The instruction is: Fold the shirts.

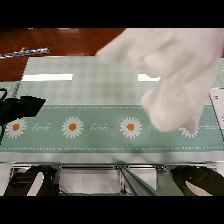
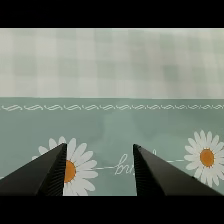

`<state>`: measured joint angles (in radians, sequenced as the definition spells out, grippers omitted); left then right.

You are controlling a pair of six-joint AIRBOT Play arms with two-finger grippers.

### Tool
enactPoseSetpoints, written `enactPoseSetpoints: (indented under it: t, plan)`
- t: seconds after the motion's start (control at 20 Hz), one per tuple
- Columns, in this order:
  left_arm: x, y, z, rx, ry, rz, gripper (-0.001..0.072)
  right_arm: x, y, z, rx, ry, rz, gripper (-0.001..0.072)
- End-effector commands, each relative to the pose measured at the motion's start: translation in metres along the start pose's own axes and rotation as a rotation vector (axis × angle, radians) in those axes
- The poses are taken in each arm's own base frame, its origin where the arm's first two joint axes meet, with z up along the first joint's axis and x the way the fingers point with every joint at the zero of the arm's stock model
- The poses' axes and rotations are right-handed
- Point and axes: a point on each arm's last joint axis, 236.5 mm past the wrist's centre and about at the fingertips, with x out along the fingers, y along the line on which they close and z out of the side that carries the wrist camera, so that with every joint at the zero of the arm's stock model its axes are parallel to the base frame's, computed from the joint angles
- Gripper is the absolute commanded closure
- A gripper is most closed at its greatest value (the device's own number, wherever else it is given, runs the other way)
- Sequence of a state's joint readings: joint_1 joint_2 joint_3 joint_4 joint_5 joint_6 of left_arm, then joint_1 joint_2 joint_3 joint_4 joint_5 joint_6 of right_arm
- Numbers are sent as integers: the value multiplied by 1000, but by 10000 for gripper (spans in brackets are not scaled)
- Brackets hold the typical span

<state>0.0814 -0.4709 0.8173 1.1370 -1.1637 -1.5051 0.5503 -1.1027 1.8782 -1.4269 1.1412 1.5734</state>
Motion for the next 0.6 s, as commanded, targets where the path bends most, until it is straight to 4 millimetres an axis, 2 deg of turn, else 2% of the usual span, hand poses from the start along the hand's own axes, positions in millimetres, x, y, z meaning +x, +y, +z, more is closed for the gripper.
enactPoseSetpoints:
  t: [0.0,0.15,0.2,0.3,0.4,0.55]
  plan:
    - [0,-3,-1,-5,-1,-11,201,50,54,-87,56,214,114,682]
    - [0,-3,-1,-5,-1,-11,201,103,64,-169,210,317,123,682]
    - [0,-2,-1,-5,-2,-11,201,118,73,-197,281,352,157,682]
    - [0,-2,-1,-6,-3,-11,201,144,88,-241,391,421,209,681]
    - [1,-2,-1,-6,-1,-11,201,166,97,-280,444,519,226,681]
    - [5,-1,-4,-11,19,-11,201,189,112,-319,514,617,269,680]
